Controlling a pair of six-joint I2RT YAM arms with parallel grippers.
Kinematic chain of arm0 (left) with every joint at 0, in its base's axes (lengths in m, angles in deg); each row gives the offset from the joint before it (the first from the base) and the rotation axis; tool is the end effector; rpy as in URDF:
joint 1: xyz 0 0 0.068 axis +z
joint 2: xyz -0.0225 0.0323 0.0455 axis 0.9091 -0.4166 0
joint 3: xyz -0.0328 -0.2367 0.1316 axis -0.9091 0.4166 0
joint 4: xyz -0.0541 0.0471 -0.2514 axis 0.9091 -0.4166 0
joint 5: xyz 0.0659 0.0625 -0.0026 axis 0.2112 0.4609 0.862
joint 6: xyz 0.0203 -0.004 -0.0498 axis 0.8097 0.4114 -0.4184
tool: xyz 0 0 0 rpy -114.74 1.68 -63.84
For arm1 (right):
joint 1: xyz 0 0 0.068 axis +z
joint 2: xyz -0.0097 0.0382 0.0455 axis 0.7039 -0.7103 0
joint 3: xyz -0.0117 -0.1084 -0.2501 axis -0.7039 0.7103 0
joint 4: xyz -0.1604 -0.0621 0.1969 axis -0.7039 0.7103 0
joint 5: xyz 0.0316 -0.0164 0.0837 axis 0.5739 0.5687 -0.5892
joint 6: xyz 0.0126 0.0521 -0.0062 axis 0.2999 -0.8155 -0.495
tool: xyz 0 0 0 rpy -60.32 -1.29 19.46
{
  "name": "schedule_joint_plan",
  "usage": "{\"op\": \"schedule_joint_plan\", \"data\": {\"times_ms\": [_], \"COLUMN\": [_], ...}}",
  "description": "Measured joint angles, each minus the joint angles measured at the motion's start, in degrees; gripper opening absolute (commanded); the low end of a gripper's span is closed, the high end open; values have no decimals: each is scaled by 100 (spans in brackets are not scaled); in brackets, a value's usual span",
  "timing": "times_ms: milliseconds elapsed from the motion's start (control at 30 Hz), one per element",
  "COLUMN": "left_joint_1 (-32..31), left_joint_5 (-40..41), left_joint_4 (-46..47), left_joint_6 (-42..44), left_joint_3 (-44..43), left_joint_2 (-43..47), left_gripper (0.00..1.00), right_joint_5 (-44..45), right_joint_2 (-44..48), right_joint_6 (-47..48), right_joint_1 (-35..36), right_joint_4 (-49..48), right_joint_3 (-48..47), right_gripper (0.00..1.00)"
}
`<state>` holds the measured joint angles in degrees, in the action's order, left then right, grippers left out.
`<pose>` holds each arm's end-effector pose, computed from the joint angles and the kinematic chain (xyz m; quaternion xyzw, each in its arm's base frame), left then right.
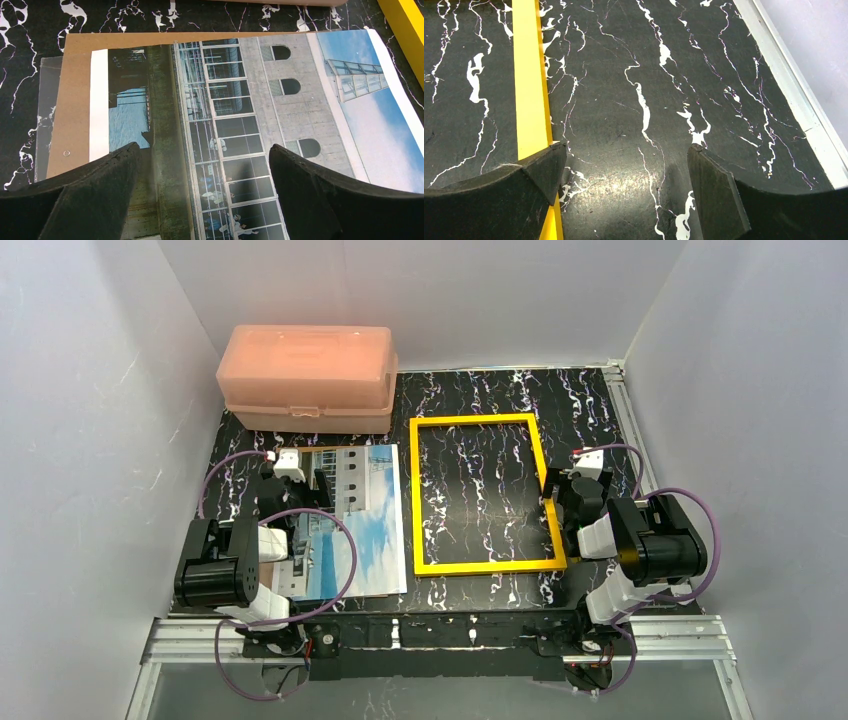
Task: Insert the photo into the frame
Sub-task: Turn over the photo frame at the center of the board.
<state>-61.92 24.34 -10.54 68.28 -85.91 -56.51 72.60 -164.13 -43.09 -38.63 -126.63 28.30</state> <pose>0.2513 0.0090 0.1460 0.0219 0.7737 -0.0571 0.6306 0.2496 0.0143 0.1288 0.0632 0.7698 -0.1101 0.6255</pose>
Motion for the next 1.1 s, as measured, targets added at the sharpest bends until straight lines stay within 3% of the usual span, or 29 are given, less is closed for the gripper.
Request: {"op": "schedule_joint_plan", "data": {"times_ms": [633,767,933,1100], "left_joint_1": [15,79,131,151], "left_joint_5": [2,24,-26,-540], "left_joint_4": [-157,-1888,-4328,-6789], "left_joint_6": [-15,-70,-105,323], "left_joint_3": [-22,-723,-2778,-4699], "left_joint_2": [61,748,1567,1611], "left_gripper": [99,98,98,98], "right_joint_5": [140,610,1576,1051], "right_joint_2": [26,535,1117,1224], "right_joint_6": [-50,-275,-1731,-2520], "right_joint_1": [2,0,-46,-203], "right_joint_4": [50,1080,3842,5329], "right_joint_3": [0,-264,-1963,-2907], "right_gripper": [99,99,99,99]}}
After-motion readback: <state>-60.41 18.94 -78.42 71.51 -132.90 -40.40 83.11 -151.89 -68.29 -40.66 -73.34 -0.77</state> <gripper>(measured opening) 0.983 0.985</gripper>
